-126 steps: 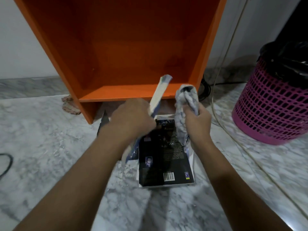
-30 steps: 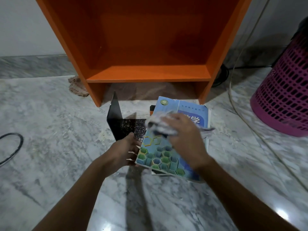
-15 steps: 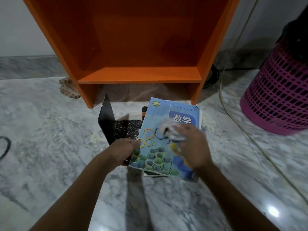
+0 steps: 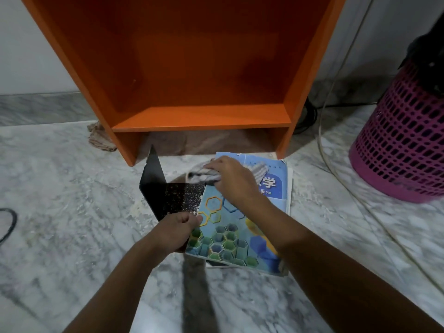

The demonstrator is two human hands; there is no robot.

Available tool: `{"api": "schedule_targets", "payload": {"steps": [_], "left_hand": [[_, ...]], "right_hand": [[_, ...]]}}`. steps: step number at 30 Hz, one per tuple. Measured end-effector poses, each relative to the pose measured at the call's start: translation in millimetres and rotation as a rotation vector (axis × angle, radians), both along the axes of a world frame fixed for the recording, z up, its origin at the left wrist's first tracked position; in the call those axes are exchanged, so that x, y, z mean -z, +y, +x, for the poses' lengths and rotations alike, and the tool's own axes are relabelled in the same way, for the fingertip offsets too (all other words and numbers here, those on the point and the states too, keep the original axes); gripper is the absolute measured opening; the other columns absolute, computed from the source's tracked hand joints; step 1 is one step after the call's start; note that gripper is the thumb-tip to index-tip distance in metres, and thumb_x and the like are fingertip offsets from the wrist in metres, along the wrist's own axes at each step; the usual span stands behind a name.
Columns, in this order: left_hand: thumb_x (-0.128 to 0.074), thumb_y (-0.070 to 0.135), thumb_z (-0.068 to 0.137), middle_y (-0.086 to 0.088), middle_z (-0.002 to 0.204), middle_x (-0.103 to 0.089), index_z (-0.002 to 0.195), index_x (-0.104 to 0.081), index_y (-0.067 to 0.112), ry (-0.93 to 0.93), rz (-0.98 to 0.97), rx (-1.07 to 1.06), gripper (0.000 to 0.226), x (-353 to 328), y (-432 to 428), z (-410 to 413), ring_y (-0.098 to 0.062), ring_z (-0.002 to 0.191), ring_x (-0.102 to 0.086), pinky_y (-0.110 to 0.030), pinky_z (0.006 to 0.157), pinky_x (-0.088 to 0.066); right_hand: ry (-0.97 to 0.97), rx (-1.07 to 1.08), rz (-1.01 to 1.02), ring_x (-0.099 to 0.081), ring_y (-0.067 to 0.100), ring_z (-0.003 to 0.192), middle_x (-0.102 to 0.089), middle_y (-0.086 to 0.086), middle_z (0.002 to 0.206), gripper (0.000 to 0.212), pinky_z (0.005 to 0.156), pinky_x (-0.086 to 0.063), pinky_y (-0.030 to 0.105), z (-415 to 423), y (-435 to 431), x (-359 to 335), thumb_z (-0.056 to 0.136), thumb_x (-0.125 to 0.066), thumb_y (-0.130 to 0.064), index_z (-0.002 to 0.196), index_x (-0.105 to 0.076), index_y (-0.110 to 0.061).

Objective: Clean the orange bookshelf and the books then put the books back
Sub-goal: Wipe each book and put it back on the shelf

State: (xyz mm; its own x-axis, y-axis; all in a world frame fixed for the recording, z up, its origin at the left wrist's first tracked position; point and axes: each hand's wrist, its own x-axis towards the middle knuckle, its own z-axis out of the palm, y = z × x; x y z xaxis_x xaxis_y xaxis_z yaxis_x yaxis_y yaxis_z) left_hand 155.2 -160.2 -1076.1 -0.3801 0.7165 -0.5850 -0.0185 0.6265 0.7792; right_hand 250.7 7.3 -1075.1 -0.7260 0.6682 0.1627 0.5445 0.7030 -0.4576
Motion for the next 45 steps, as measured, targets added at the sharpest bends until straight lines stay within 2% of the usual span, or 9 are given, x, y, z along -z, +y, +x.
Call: {"api": "schedule_targets", "payload": {"steps": [5, 10, 14, 18, 24, 30, 36, 40, 45], "left_hand": [[-0.064, 0.032, 0.093, -0.010, 0.077, -0.068, 0.064, -0.064, 0.019, 0.000, 0.019, 0.001, 0.032, -3, -2, 0, -0.025, 0.072, -0.066, -0.049, 0.078, -0.056], [-0.064, 0.033, 0.093, -0.015, 0.079, -0.068, 0.059, -0.065, 0.022, -0.014, -0.005, 0.009, 0.035, -4, -5, 0, -0.029, 0.075, -0.065, -0.050, 0.078, -0.056], [-0.064, 0.030, 0.093, -0.027, 0.088, -0.069, 0.075, -0.065, 0.015, -0.061, 0.006, 0.037, 0.023, -9, -4, -1, -0.029, 0.077, -0.064, -0.045, 0.077, -0.055], [-0.064, 0.029, 0.093, -0.021, 0.085, -0.069, 0.080, -0.065, 0.011, -0.055, 0.002, 0.045, 0.022, -7, -2, -3, -0.028, 0.076, -0.064, -0.050, 0.082, -0.055], [-0.066, 0.030, 0.092, -0.022, 0.090, -0.073, 0.084, -0.068, 0.004, -0.043, -0.013, 0.048, 0.026, -4, 0, -5, -0.029, 0.076, -0.066, -0.050, 0.082, -0.056], [-0.070, 0.028, 0.089, -0.007, 0.074, -0.071, 0.062, -0.068, 0.018, -0.038, 0.000, -0.022, 0.029, 3, 9, -5, -0.020, 0.062, -0.065, -0.029, 0.061, -0.052], [-0.072, 0.034, 0.085, -0.010, 0.065, -0.045, 0.057, -0.047, 0.022, -0.005, 0.016, -0.092, 0.040, 7, 22, 0, -0.021, 0.060, -0.039, -0.033, 0.060, -0.035], [-0.071, 0.024, 0.088, -0.004, 0.054, -0.043, 0.054, -0.042, 0.020, -0.079, 0.060, -0.121, 0.044, 8, 25, 3, -0.014, 0.042, -0.037, -0.021, 0.044, -0.036], [-0.072, 0.021, 0.085, -0.014, 0.072, -0.052, 0.055, -0.051, 0.019, -0.123, 0.106, -0.105, 0.037, 3, 27, 1, -0.022, 0.059, -0.050, -0.024, 0.047, -0.044]], "right_hand": [[0.067, 0.555, -0.003, -0.061, 0.029, 0.093, -0.064, 0.007, 0.100, 0.030, 0.068, -0.044, 0.033, 36, 53, 0, 0.086, -0.055, -0.007, 0.110, -0.064, -0.022], [0.331, 0.662, -0.196, -0.054, 0.023, 0.072, -0.066, 0.008, 0.092, 0.028, 0.056, -0.037, 0.028, 71, 60, -41, 0.085, -0.057, -0.010, 0.111, -0.066, -0.014], [0.190, 0.505, -0.326, -0.061, 0.030, 0.097, -0.051, 0.011, 0.129, 0.052, 0.082, -0.054, 0.043, 65, 19, -41, 0.085, -0.055, -0.018, 0.136, -0.046, -0.023], [-0.157, 0.184, -0.490, -0.038, 0.029, 0.138, -0.024, 0.006, 0.158, 0.077, 0.108, -0.037, 0.039, 75, 2, -51, 0.091, -0.056, -0.052, 0.154, -0.018, -0.032], [-0.159, -0.159, -0.403, -0.056, 0.018, 0.112, -0.049, -0.006, 0.134, 0.057, 0.091, -0.049, 0.034, 97, 30, -76, 0.091, -0.061, -0.018, 0.141, -0.043, -0.038], [-0.373, -0.364, -0.355, -0.001, 0.017, 0.149, 0.014, -0.017, 0.160, 0.106, 0.116, -0.020, 0.045, 76, 38, -50, 0.077, -0.080, -0.040, 0.153, -0.006, -0.045], [-0.120, -0.348, -0.214, -0.048, 0.012, 0.119, -0.052, -0.009, 0.131, 0.053, 0.114, -0.028, 0.045, 62, 5, -17, 0.086, -0.070, -0.038, 0.135, -0.051, -0.031], [0.063, -0.122, -0.011, -0.048, 0.016, 0.113, -0.054, -0.002, 0.117, 0.042, 0.082, -0.043, 0.029, 63, -4, -15, 0.089, -0.060, -0.012, 0.129, -0.058, -0.023], [0.076, 0.226, 0.137, -0.042, 0.029, 0.123, -0.046, 0.005, 0.140, 0.045, 0.093, -0.047, 0.045, 68, -2, -25, 0.092, -0.052, -0.013, 0.135, -0.052, -0.023]]}}
